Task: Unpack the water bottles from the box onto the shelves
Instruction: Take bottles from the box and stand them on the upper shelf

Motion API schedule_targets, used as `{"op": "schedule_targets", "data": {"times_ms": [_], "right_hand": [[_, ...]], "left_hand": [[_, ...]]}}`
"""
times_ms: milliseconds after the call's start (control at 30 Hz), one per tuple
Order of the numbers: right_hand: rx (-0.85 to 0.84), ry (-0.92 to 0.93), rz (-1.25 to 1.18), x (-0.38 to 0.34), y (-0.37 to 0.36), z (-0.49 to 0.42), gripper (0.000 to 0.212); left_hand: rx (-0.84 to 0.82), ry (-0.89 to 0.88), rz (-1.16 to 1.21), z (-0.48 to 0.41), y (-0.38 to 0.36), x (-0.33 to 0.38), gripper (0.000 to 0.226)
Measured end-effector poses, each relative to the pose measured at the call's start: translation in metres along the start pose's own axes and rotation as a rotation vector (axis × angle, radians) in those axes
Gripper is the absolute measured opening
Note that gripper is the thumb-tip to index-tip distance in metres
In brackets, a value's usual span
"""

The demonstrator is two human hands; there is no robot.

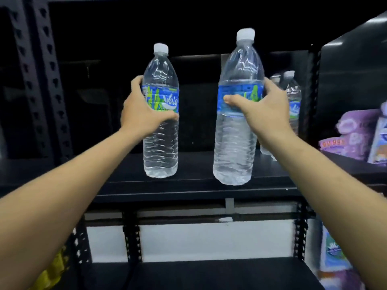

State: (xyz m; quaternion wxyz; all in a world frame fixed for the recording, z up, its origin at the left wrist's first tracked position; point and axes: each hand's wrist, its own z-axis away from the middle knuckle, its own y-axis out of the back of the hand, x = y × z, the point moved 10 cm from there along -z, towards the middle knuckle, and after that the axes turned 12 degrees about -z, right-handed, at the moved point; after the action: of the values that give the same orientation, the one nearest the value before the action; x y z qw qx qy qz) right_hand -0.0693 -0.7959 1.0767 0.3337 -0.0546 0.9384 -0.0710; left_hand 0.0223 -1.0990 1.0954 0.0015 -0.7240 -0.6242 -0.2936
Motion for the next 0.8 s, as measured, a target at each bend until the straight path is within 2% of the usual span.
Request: {"op": "schedule_targets", "data": {"times_ms": [67,133,233,300,433,567,800], "right_hand": [[-0.010,0.002,0.007,0.009,-0.029,-0.004,0.074],[-0.024,-0.003,0.010,0.020,-0.056,-0.004,0.072],[-0.044,-0.021,0.018,0.041,-0.094,-0.008,0.110],[-0.068,-0.022,0.044,0.056,-0.118,-0.012,0.119],[-0.048,-0.026,0.078,0.071,-0.152,-0.009,0.106],[-0.005,0.014,0.107,0.085,-0.169,-0.004,0.099],[-0.069,0.052,0.128,0.100,-0.182,0.005,0.103]], "left_hand": [[-0.013,0.008,-0.005,-0.008,-0.005,-0.026,0.115],[-0.027,0.032,-0.003,-0.015,-0.011,-0.053,0.114],[-0.031,0.069,0.052,-0.025,-0.016,-0.088,0.115],[-0.044,0.050,0.077,-0.031,-0.019,-0.103,0.114],[-0.031,0.019,0.138,-0.040,-0.026,-0.122,0.107],[-0.049,0.005,0.206,-0.042,-0.040,-0.135,0.120],[0.074,0.055,0.243,-0.021,-0.056,-0.149,0.117]]}}
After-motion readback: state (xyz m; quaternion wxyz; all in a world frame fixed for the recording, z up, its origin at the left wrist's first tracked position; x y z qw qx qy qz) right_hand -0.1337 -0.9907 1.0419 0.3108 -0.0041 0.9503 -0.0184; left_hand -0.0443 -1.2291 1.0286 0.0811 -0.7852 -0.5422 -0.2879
